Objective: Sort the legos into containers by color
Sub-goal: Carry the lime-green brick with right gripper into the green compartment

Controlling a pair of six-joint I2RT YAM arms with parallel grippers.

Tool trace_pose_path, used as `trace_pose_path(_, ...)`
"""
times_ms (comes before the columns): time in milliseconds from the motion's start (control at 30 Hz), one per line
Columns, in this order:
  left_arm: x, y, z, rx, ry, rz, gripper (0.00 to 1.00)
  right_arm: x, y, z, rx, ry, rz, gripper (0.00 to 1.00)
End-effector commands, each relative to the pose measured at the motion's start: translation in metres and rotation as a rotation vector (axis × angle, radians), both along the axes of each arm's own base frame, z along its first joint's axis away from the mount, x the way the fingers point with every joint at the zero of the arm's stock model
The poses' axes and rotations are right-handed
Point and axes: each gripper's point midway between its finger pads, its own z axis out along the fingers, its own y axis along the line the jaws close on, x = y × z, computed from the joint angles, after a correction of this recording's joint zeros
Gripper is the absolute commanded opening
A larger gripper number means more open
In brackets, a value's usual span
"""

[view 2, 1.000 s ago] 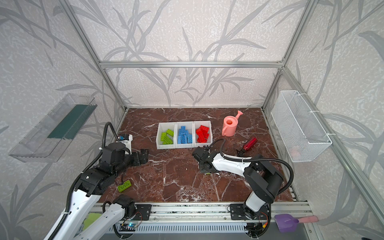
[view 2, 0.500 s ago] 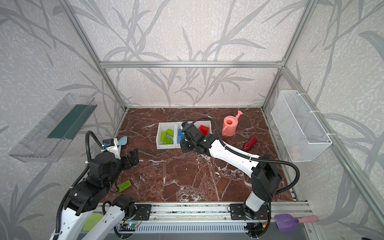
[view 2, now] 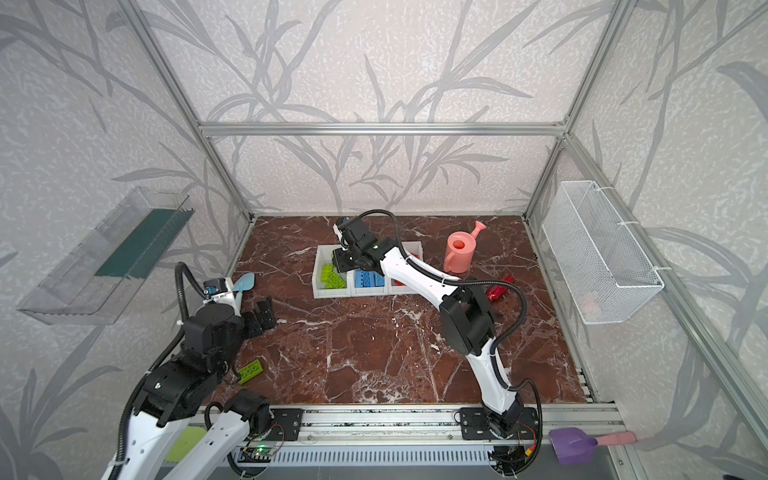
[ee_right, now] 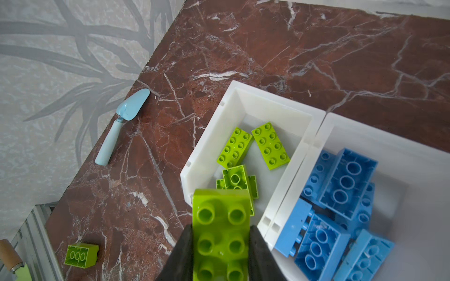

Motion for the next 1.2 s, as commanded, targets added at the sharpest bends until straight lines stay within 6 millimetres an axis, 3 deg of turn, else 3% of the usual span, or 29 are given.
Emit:
trace_pose_path(0, 0.001, 0.003, 0.000, 0.021, 0.029, 0.017, 0.99, 0.011, 0.006, -0.006, 0.000, 0.034, 0.010, 0.10)
trace_pose_path(133, 0.001, 0.002, 0.000, 0.026, 0.032, 0.011, 0.99, 0.031, 0.018, -0.021, 0.001, 0.055, -0.002, 0.13)
trace_pose_path(333, 0.000, 0.004, 0.001, 0.027, 0.024, 0.016, 0.99, 0.045, 0.029, -0.029, -0.002, 0.069, -0.006, 0.31)
trace_pose_path(567, 0.001, 0.009, -0.001, 0.029, 0.039, 0.058, 0.99, 0.046, 0.029, -0.009, 0.022, 0.037, -0.002, 0.60)
trace_pose_path(633, 0.000, 0.014, -0.002, 0.026, 0.044, 0.101, 0.99, 0.045, 0.028, 0.001, 0.032, 0.023, 0.000, 0.64)
trace_pose_path(867, -0.005, 0.040, -0.006, -0.056, 0.065, 0.379, 0.99, 0.019, 0.010, 0.043, 0.045, -0.001, 0.034, 0.65)
trace_pose_path(1000, -0.015, 0.059, -0.008, -0.084, 0.114, 0.624, 0.99, -0.005, -0.014, 0.053, 0.064, -0.020, 0.028, 0.65)
trace_pose_path(1167, -0.022, 0.065, -0.026, -0.076, 0.254, 0.831, 0.99, -0.038, -0.051, 0.055, 0.078, -0.048, -0.001, 0.65)
